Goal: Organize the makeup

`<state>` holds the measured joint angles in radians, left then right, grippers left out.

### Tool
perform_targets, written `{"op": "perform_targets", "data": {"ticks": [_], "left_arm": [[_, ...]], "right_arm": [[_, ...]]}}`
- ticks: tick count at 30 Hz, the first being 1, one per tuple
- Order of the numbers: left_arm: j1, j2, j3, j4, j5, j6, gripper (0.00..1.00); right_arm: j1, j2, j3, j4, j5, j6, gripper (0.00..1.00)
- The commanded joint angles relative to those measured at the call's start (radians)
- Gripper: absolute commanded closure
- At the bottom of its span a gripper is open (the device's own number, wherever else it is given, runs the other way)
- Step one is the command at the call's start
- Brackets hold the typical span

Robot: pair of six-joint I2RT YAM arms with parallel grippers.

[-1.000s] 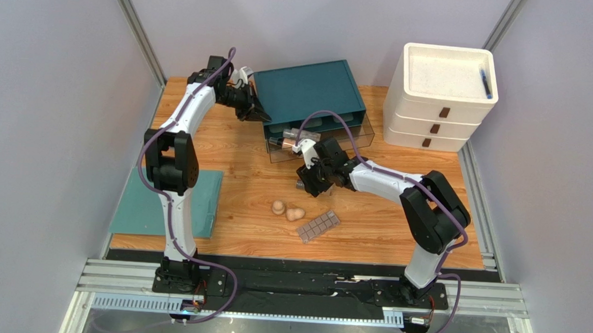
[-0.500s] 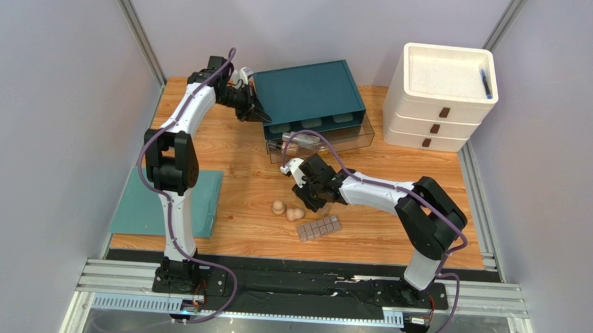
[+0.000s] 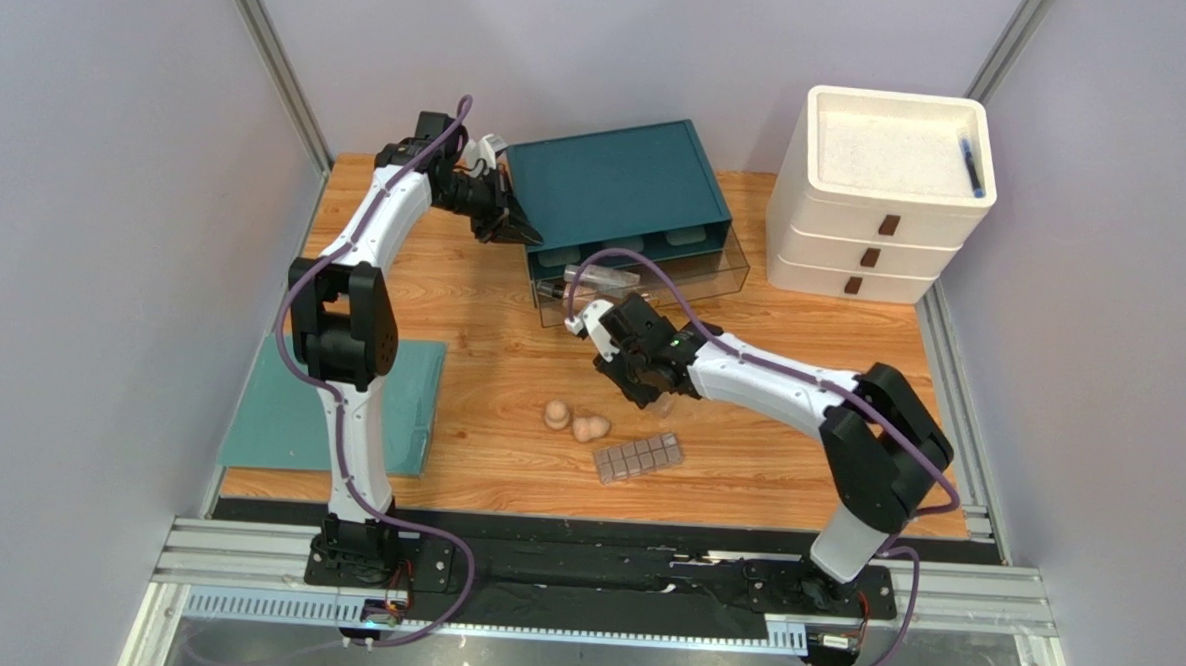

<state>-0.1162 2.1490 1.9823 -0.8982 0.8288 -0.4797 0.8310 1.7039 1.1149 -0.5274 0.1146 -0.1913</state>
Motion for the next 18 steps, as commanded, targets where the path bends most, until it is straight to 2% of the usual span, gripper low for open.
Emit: {"op": "perform_targets", "data": {"ticks": [1,6,9,18], "left_arm": [[0.001,0.028,-0.014,-0.136,-0.085,0.066,0.98],[0.001,0.029,-0.013,-0.133,-0.085,0.062,0.98],[0.001,0.031,-0.017,-0.13,-0.08,0.058,0.98],[0.001,0.026,-0.036,-0.11,-0.073,0.046,0.98]], "right_arm": [[0.0,-0.154,0.161,0.006,0.071,-0.089,1.0],[-0.004,-0.208,0.229,0.089,0.143,-0.194,1.0],[-0.039,-0.204,0.276,0.155,0.123,-0.264,1.0],[-0.151,0.011,0.497,0.179,0.122,-0.35,1.0]]}}
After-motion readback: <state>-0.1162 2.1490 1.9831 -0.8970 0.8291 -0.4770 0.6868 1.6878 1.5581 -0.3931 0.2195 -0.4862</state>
